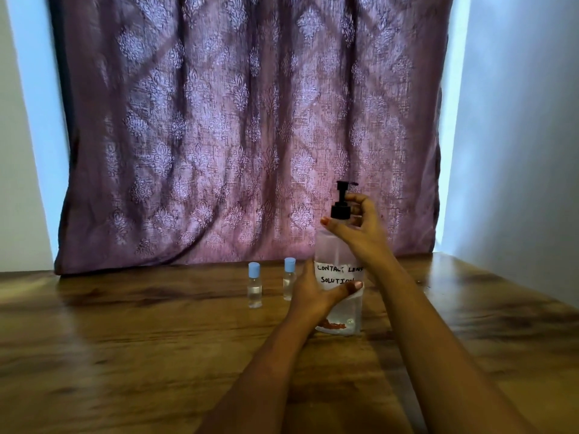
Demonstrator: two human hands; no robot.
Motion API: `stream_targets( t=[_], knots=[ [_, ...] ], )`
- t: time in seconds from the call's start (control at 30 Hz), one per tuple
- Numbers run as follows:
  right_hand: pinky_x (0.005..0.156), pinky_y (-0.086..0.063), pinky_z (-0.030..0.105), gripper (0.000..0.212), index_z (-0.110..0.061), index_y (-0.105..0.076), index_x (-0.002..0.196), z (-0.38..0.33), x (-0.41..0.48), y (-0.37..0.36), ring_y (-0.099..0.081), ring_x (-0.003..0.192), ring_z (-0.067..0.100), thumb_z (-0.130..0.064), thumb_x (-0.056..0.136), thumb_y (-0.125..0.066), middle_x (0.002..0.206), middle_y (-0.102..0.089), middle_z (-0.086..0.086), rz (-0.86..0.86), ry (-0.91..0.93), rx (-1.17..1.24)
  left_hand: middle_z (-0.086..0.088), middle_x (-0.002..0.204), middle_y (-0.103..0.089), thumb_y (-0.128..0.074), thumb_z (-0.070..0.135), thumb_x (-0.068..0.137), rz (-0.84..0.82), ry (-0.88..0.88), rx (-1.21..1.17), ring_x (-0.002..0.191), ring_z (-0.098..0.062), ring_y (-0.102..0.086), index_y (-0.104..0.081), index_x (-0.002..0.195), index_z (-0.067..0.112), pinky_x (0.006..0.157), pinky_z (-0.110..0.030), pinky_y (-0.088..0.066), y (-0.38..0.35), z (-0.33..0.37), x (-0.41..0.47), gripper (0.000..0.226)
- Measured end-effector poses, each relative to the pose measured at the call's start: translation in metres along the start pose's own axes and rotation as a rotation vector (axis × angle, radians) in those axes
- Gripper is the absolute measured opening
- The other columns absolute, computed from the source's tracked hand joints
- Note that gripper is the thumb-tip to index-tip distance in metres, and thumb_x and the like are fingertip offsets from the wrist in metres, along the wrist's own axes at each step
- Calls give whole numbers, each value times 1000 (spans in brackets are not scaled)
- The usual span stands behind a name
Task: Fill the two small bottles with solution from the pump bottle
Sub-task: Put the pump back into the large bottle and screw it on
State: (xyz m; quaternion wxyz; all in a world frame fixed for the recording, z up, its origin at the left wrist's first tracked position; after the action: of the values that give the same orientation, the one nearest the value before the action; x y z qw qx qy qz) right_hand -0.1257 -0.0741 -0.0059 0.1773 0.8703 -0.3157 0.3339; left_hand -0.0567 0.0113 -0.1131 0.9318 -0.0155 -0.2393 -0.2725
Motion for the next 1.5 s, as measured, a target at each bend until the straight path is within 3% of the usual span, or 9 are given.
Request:
stream_targets(
  t=[0.17, 0.27, 0.47, 0.67, 0.87, 1.03, 1.13, 1.33, 1.5],
  knots=[
    [77, -50, 12, 37, -13, -52, 126, 4, -1, 1, -60, 98, 8, -18, 90, -56, 117, -61, 3, -3, -74, 150, 5, 106, -69, -87, 52, 54, 10, 10, 33, 97, -10, -67, -53, 110, 31, 82, -33, -59, 0, -1, 1, 69],
    [84, -51, 20, 34, -9, -54, 122, 4, -2, 1, -61, 99, 13, -15, 88, -58, 115, -63, 7, 18, -62, 141, 4, 108, -69, -88, 48, 57, 9, 25, 31, 99, -12, -67, -53, 115, 26, 85, -36, -59, 0, -1, 0, 71],
    [68, -48, 8, 39, -26, -47, 112, 0, -4, -2, -57, 91, 0, -27, 80, -69, 102, -59, -12, 2, 8, 33, 4, 108, -69, -87, 45, 59, 7, 23, 27, 100, -13, -67, -53, 116, 26, 86, -37, -59, 0, 1, -1, 69],
    [65, -49, 6, 20, -25, -59, 101, 3, 0, 1, -63, 78, -5, -8, 89, -56, 93, -65, -9, -20, -57, 268, 2, 111, -69, -87, 49, 56, 13, 23, 34, 101, -15, -67, -53, 116, 25, 88, -40, -58, 0, 3, -2, 74],
    [69, -48, 12, 45, -20, -45, 116, 2, -3, -1, -58, 88, 0, -25, 79, -70, 100, -58, -11, 8, 9, 59, 0, 111, -69, -88, 43, 62, 15, 17, 61, 102, -16, -67, -53, 118, 22, 89, -42, -58, 1, 5, -2, 69],
    [69, -49, 8, 23, -30, -55, 109, 4, -3, -1, -60, 91, 2, -14, 92, -51, 100, -62, -11, -54, -47, 232, 2, 110, -69, -88, 43, 62, 24, 25, 54, 101, -15, -67, -52, 117, 25, 87, -38, -59, 1, 5, -3, 68],
    [71, -50, 9, 21, -25, -57, 105, 4, -2, -1, -61, 90, 3, -11, 89, -56, 97, -63, -11, -44, -21, 237, 1, 109, -69, -89, 41, 61, 34, 29, 52, 100, -15, -67, -53, 116, 23, 88, -41, -58, 2, 5, -3, 68],
    [68, -51, 10, 45, -13, -47, 112, 5, -2, 0, -61, 86, 3, -23, 77, -73, 100, -61, -4, 58, 9, 119, 1, 111, -70, -88, 40, 64, 27, 10, 77, 101, -15, -67, -52, 119, 21, 89, -42, -57, 2, 8, -4, 68],
    [69, -50, 9, 22, -21, -56, 110, 5, -1, -2, -62, 84, -3, -14, 89, -58, 96, -63, -9, -17, -25, 205, 1, 111, -69, -88, 41, 63, 25, 28, 65, 101, -15, -67, -52, 121, 22, 89, -41, -58, 2, 6, -4, 71]
  ],
)
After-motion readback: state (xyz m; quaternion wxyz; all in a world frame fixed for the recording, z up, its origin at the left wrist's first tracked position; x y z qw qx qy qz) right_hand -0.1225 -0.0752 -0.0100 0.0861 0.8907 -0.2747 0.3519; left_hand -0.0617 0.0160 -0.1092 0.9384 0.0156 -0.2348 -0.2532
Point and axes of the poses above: each hand's wrist, its own x-axis towards the middle knuckle, its own y-axis out of the back of the hand, z = x × y, the point moved 4 cm from there along x, towards the middle knuckle
